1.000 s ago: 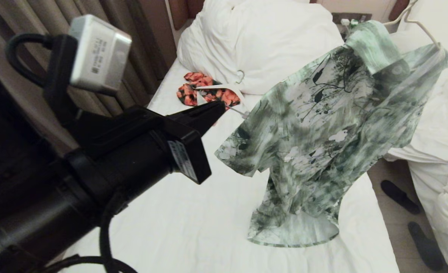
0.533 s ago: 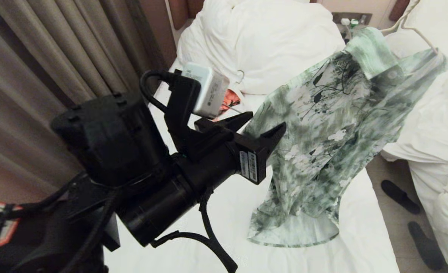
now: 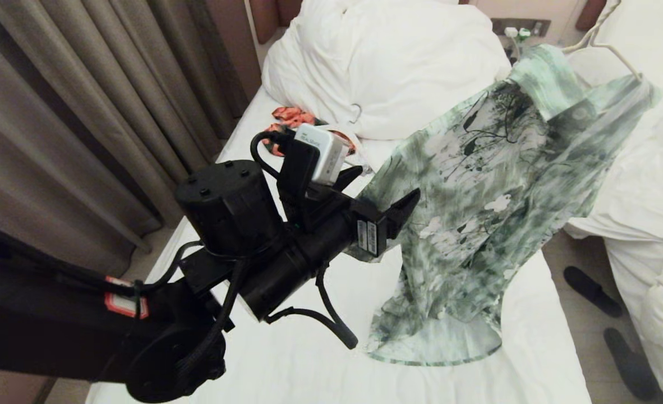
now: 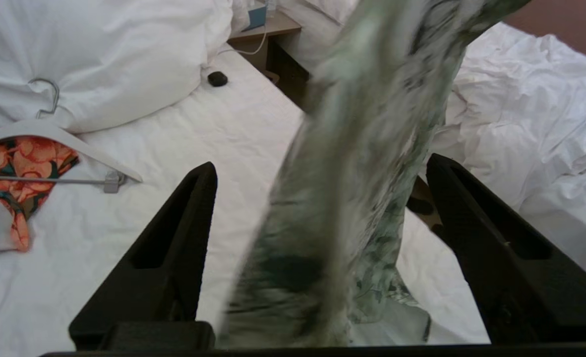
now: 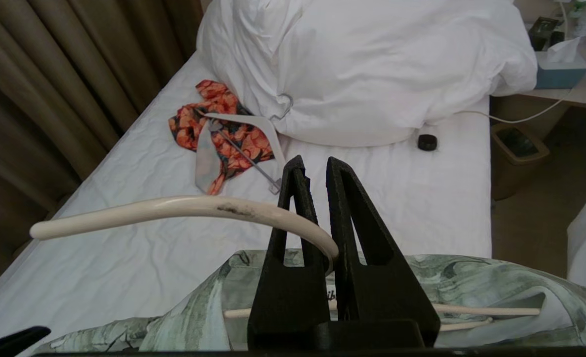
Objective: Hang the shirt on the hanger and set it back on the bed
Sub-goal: Take the clothes hanger out of the clothes
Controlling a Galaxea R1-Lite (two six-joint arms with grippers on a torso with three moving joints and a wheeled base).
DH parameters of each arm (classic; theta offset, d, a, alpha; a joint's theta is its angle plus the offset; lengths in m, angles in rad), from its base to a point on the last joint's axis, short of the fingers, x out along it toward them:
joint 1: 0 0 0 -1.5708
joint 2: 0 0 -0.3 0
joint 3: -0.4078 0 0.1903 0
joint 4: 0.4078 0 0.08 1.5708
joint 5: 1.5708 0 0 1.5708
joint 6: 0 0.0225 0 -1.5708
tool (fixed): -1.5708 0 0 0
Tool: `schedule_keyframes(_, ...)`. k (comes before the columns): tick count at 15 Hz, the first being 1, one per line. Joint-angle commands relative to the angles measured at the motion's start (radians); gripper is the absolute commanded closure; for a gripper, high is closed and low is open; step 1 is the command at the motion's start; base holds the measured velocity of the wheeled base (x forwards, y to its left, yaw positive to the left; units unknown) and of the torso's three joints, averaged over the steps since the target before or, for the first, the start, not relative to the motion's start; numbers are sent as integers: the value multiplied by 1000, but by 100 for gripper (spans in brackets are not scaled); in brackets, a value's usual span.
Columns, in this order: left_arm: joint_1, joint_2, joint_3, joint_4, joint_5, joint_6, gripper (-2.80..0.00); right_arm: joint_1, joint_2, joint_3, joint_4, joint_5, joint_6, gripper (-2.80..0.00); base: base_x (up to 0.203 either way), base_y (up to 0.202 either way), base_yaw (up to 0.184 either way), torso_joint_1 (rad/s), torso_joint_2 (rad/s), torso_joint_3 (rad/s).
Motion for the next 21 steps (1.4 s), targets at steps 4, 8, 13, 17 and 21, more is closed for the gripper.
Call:
schedule_keyframes(4, 25, 34, -10, -8, -3, 2, 0, -3, 8, 0, -1, 3, -1, 0, 0, 0, 0, 0, 0, 0)
schedule_keyframes(8, 25, 44, -21, -8, -10, 2, 0, -6, 11, 0, -1, 3, -1, 0, 0, 0, 0, 0, 0, 0)
schedule_keyframes(13, 27, 46, -1, -13, -9, 2, 0, -20, 13, 0, -1, 15, 0, 0, 0, 0, 0, 0, 0, 0)
schedule_keyframes(17, 56, 46, 27, -14, -10, 0, 0, -23, 13, -3, -1, 15, -1, 0, 0, 0, 0, 0, 0, 0)
schedule_keyframes(21, 85, 74, 70, -114, -9, 1, 0, -25, 14, -11, -1, 15, -2, 0, 0, 0, 0, 0, 0, 0)
